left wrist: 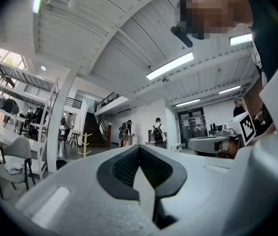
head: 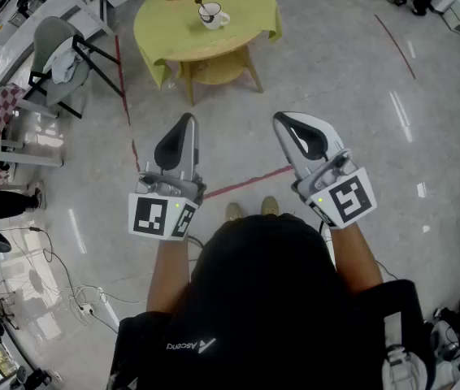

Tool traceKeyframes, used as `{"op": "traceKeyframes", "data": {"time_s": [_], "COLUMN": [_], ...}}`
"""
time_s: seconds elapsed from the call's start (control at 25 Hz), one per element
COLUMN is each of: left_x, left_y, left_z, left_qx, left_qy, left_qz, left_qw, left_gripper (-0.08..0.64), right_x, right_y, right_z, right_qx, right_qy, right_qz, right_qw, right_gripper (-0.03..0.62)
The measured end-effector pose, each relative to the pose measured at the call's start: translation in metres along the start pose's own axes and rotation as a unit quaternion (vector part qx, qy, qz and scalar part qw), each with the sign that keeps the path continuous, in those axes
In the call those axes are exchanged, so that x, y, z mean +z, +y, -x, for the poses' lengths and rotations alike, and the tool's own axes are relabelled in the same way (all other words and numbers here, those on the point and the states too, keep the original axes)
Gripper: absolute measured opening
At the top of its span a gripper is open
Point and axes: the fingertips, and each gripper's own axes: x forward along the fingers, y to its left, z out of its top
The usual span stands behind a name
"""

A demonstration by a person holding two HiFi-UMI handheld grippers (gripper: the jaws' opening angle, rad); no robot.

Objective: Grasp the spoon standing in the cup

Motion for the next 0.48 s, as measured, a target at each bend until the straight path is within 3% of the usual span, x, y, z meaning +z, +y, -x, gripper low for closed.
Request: {"op": "traceKeyframes", "data": {"time_s": [0.48], "left_x": [-0.002], "left_y": [-0.015], "left_z": [-0.029], "left_qx": [0.013], "left_qy": [0.003], "left_qz": [-0.008], "left_qw": [0.9999], "left_gripper": [0.011], "right_x": [0.002], "right_y": [-0.028], "right_z": [0.008], "right_qx": [0.017], "right_qy": [-0.012], "right_qz": [0.002], "right_qw": [1.000], "right_gripper": [0.003]}}
